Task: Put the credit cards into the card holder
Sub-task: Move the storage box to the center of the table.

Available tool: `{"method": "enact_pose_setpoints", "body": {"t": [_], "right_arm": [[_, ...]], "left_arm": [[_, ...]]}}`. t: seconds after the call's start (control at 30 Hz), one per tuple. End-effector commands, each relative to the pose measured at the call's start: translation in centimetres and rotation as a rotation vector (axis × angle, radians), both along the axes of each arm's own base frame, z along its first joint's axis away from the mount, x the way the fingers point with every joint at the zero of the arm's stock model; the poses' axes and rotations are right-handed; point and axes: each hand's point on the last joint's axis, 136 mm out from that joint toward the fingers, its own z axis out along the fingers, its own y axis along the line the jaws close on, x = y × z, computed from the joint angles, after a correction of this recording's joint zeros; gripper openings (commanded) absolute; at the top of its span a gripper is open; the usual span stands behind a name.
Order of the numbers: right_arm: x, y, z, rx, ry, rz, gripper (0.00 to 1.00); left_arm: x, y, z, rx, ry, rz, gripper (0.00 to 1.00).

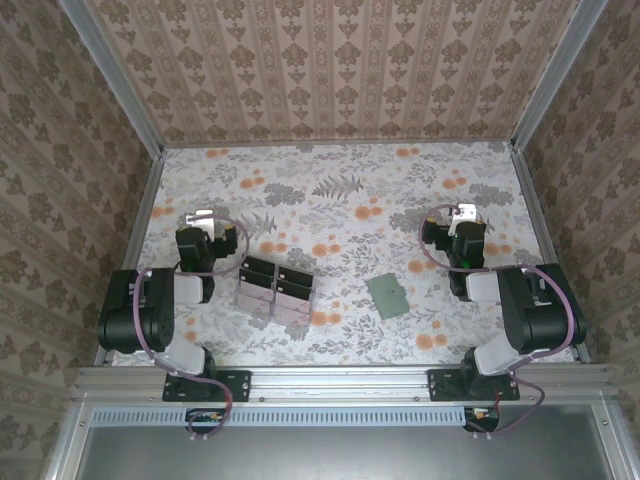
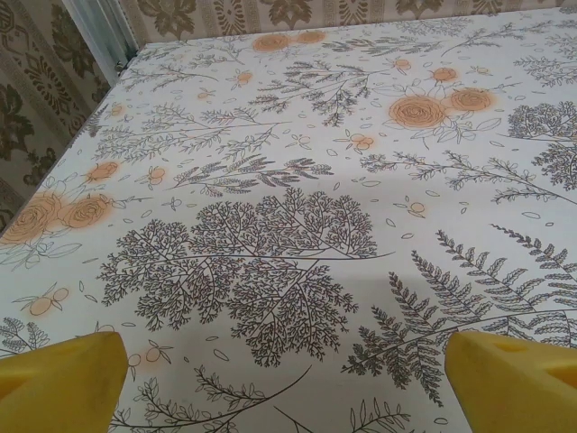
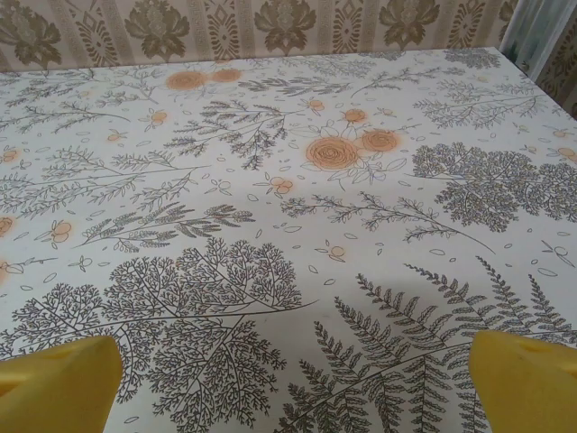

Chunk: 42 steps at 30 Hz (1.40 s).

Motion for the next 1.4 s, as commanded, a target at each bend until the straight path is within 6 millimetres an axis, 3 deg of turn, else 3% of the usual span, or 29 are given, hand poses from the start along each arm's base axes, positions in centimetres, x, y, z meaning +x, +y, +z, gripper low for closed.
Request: {"method": "enact_pose_setpoints", "body": {"t": [0.0,0.93,1.17,1.37], "right_arm": [[0.0,0.0,0.6,0.003,-0.028,-0.009,1.0],[-0.1,-0.1,0.7,0.004,-0.031,-0.012,1.0],[-0.6,-1.5,3.1,0.002,-0.022,-0.104,1.0],[-1.8,-3.2,6.9,0.077,-0.058,-0.234,1.0]], "left_arm": [[0.6,0.0,1.0,0.016,-0.035,-0.003,1.0],[0.5,0.0,1.1,0.01,-0.04,-0.007,1.0],[-0.7,2.2,2.8,-0.016,-0.082,0.114,1.0],[-1.4,3.4,4.0,-0.022,-0.098,0.185,1.0]]}}
